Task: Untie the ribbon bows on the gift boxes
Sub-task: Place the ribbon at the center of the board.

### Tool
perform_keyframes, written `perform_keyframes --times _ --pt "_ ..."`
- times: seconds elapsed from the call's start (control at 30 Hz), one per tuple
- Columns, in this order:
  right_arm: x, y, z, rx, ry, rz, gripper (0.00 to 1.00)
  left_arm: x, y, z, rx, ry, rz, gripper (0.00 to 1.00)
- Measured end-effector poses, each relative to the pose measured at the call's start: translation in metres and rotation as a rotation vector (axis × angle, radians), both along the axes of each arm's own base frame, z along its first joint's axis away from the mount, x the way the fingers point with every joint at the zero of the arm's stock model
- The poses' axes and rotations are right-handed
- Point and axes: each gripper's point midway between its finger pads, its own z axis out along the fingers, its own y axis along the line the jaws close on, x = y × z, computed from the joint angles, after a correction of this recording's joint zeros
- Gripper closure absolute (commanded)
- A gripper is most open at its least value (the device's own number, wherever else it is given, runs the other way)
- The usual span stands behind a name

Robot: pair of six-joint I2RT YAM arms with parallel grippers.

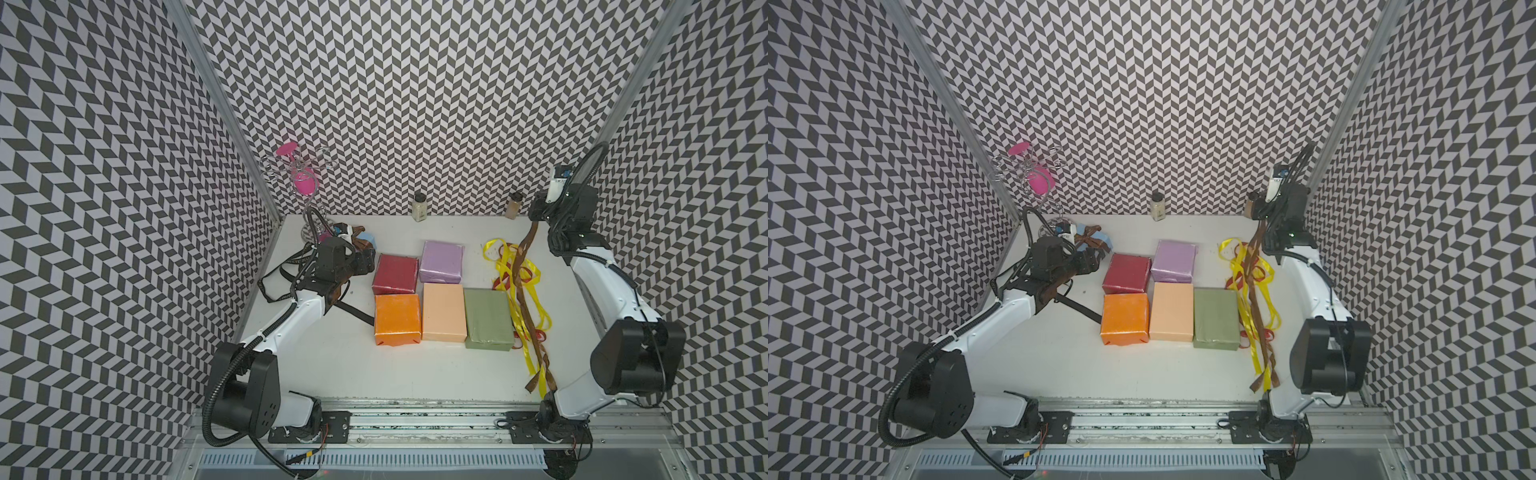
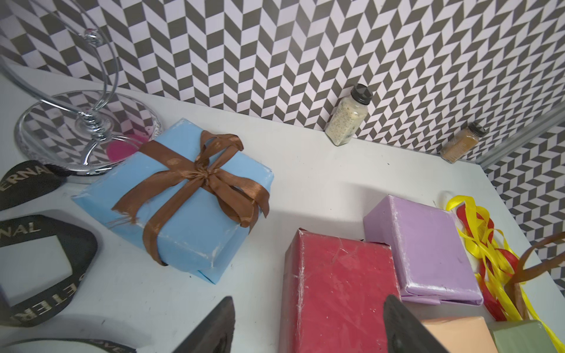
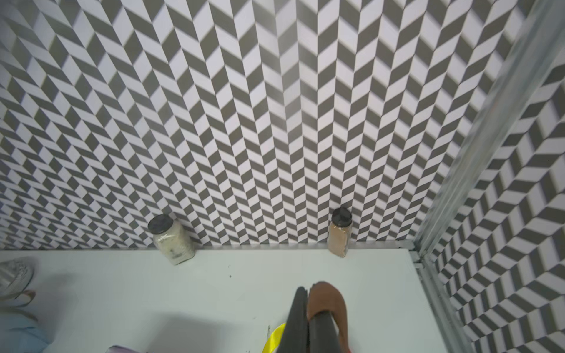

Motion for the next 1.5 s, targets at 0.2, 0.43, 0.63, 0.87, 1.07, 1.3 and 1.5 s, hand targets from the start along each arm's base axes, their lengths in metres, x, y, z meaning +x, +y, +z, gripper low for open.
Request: perform_keyframes --times 0.2,0.43,0.63,0.87,1.07,1.3,1.5 --pt "0.025 0.006 -0.068 0.067 0.154 0.028 0.98 0.005 0.016 -0.007 -0.002 0.023 0.041 0.24" --pt "0.027 0.009 -0.126 0.125 0.303 0.022 0.27 0.022 0.042 -0.029 -0.009 0.096 0.086 0.24" --pt "0.021 0.016 -0.131 0.119 0.337 0.017 0.23 0.059 0.062 -0.022 -0.005 0.1 0.123 0.24" --pt "-0.026 0.095 -0.109 0.148 0.265 0.237 0.23 0.135 0.069 -0.018 0.112 0.11 0.093 0.26" --pt "-0.049 0.151 -0.105 0.111 0.245 0.366 0.18 0.173 0.077 -0.058 0.241 0.191 0.079 0.21" --pt "-0.052 0.153 -0.104 0.082 0.241 0.359 0.15 0.179 0.097 -0.09 0.334 0.272 0.087 0.16" --pt "-0.04 0.113 -0.11 -0.033 0.264 0.147 0.1 0.186 0.112 -0.086 0.356 0.266 0.095 0.16"
